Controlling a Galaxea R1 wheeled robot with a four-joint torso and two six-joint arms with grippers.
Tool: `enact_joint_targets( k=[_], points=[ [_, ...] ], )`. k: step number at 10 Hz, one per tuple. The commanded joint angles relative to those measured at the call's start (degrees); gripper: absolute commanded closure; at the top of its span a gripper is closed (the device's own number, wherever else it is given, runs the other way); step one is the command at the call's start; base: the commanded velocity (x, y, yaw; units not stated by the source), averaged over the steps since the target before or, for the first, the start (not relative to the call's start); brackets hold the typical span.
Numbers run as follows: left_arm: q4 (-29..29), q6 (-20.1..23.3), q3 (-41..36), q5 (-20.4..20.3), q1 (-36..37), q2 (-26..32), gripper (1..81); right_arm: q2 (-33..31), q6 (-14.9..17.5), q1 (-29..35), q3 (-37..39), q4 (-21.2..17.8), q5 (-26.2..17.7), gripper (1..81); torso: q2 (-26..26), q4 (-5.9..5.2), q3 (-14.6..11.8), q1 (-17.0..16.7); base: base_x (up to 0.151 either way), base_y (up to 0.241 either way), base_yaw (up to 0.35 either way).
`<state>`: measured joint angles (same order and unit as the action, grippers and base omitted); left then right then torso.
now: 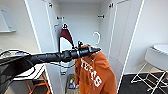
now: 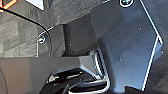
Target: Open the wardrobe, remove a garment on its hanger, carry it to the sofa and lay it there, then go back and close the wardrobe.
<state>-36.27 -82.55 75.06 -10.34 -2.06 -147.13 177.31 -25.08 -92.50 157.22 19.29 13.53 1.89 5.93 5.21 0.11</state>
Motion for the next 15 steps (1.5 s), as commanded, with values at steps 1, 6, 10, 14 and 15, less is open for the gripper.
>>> enact_joint_targets(
  k=[1, 6, 10, 14, 15],
  points=[
    [-0.56, 0.99, -0.44, -6.10, 11.24, 0.07, 81.1, 0.26, 0.12, 1.57, -0.35, 0.05, -2.37, 1.0, 0.00, 0.00, -0.02, 0.00, 0.000, 0.000, 0.000],
    [-0.56, 1.08, -0.35, -7.42, 11.06, 0.60, 81.1, 0.26, 0.12, 1.57, -0.35, -0.04, -2.37, 1.0, -0.02, 0.00, 0.00, 0.02, 0.000, 0.000, 0.000],
    [-0.21, 0.64, 0.09, -9.35, 11.06, 0.95, 81.1, 0.26, 0.12, 1.48, -0.35, -0.04, -2.37, 1.0, -0.02, 0.00, 0.00, 0.02, 0.000, 0.000, 0.000],
    [-0.03, 0.46, 0.53, -9.26, 10.71, 1.22, 81.1, 0.26, 0.12, 1.48, -0.35, -0.04, -2.37, 1.0, -0.02, 0.00, 0.00, 0.02, 0.000, 0.000, -0.169],
    [-0.03, 0.46, 0.53, -9.17, 10.45, 1.22, 81.1, 0.26, 0.12, 1.48, -0.26, -0.04, -2.37, 1.0, -0.02, 0.00, 0.00, 0.02, 0.000, 0.000, -0.330]
  ],
)
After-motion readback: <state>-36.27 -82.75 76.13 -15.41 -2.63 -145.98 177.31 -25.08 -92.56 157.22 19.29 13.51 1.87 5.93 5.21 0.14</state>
